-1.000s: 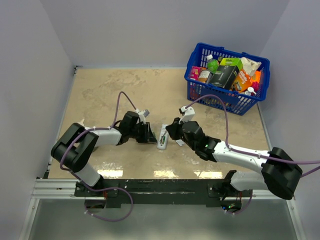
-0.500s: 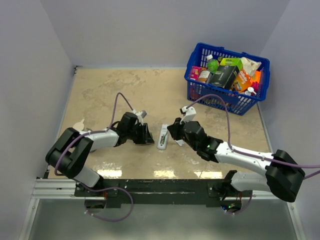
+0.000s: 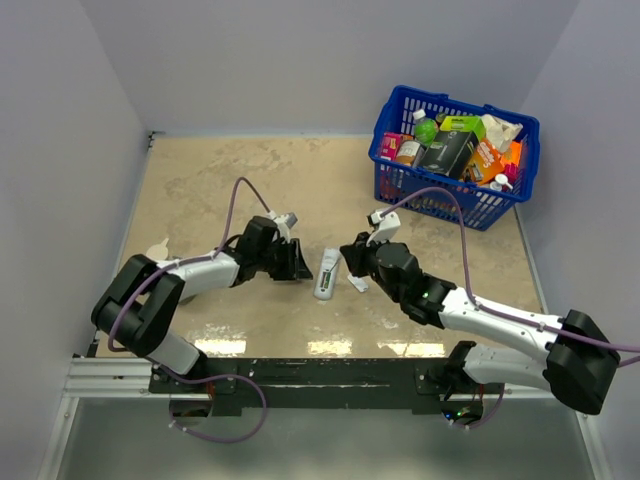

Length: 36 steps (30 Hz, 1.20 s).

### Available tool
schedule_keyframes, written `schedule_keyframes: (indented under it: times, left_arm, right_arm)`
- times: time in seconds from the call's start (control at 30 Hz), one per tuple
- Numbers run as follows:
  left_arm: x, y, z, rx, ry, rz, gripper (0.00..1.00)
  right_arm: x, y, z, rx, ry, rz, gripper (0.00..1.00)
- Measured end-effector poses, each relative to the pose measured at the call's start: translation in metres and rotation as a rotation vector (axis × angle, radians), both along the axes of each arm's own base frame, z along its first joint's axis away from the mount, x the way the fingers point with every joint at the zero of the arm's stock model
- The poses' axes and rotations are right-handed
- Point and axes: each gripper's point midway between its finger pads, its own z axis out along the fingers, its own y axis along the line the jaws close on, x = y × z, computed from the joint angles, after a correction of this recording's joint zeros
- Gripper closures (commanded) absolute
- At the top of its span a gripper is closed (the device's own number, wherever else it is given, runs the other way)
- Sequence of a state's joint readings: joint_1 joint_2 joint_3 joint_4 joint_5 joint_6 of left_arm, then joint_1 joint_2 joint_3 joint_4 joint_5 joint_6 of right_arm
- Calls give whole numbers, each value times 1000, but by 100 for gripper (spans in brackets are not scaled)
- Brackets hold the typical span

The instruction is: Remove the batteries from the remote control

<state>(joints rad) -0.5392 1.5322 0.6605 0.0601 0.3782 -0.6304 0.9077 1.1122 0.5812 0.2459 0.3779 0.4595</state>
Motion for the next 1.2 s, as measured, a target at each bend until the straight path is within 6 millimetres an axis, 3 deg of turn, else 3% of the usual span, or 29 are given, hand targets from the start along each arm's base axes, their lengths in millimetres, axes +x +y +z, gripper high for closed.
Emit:
schedule_keyframes:
  times: [0.33,0.7,1.2]
  left_arm:
    - [6,-11,7,-41,-14,-35,58]
    - [5,-18,1,-71,-2,-66,58]
    - [-3,-32,-10,-90,21,-107,58]
  right_arm:
    - [4,-2,-15,-42,20,-25,100]
    - [3,-5,-28,-55,34,-30,100]
    - [1,-12,-22,-55,33,-53,100]
